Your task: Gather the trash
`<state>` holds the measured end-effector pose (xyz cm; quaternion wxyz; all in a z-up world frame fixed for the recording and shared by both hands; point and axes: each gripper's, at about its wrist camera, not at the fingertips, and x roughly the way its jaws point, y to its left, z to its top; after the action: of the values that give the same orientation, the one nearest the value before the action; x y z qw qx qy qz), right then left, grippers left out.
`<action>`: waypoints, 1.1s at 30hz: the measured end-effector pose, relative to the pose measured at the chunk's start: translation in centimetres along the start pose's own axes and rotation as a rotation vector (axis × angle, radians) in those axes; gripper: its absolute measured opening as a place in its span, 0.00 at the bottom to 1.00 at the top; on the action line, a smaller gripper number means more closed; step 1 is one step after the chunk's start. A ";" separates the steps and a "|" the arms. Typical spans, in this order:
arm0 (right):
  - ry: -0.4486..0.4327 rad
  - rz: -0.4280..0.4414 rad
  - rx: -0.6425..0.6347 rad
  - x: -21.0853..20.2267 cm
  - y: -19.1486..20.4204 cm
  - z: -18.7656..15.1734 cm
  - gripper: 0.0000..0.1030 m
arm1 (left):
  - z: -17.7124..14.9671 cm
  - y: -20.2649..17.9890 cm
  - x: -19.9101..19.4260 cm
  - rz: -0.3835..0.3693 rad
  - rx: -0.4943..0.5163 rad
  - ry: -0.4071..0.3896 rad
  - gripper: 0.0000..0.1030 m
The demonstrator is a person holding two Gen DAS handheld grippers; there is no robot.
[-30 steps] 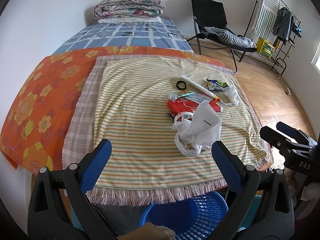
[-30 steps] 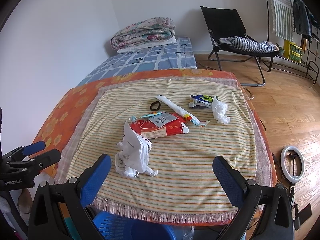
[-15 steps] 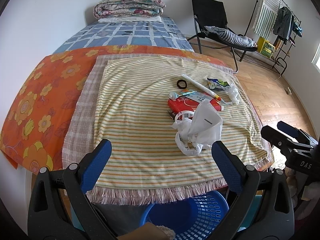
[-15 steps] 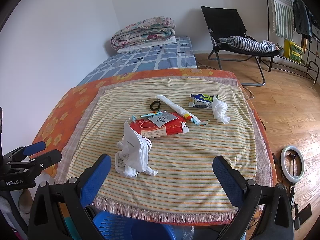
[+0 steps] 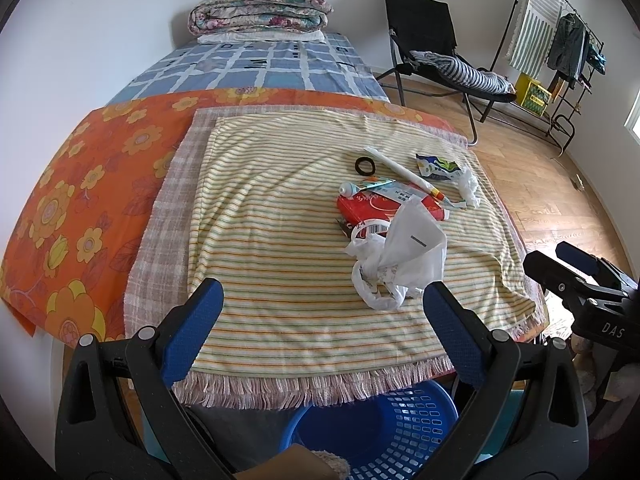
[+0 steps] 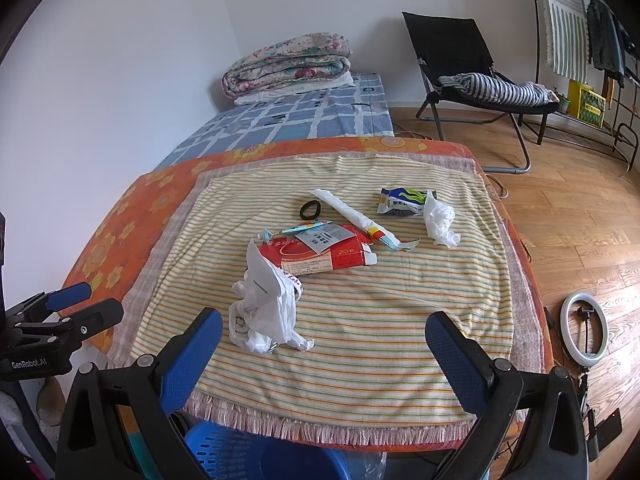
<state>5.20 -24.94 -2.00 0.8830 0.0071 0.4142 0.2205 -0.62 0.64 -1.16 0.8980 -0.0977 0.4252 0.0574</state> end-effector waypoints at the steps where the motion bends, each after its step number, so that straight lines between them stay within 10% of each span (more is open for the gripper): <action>1: 0.000 0.000 0.000 0.0 0.0 0.0 0.99 | 0.0 0.0 0.0 0.000 0.000 0.000 0.99; 33: -0.025 0.023 0.040 0.6 -2.4 -0.1 0.99 | -1.3 0.3 3.4 -0.066 0.023 0.113 0.99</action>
<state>6.35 -26.92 -2.96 0.8852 0.0323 0.4074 0.2222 0.49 0.75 -4.57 0.8750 -0.1045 0.4723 0.0174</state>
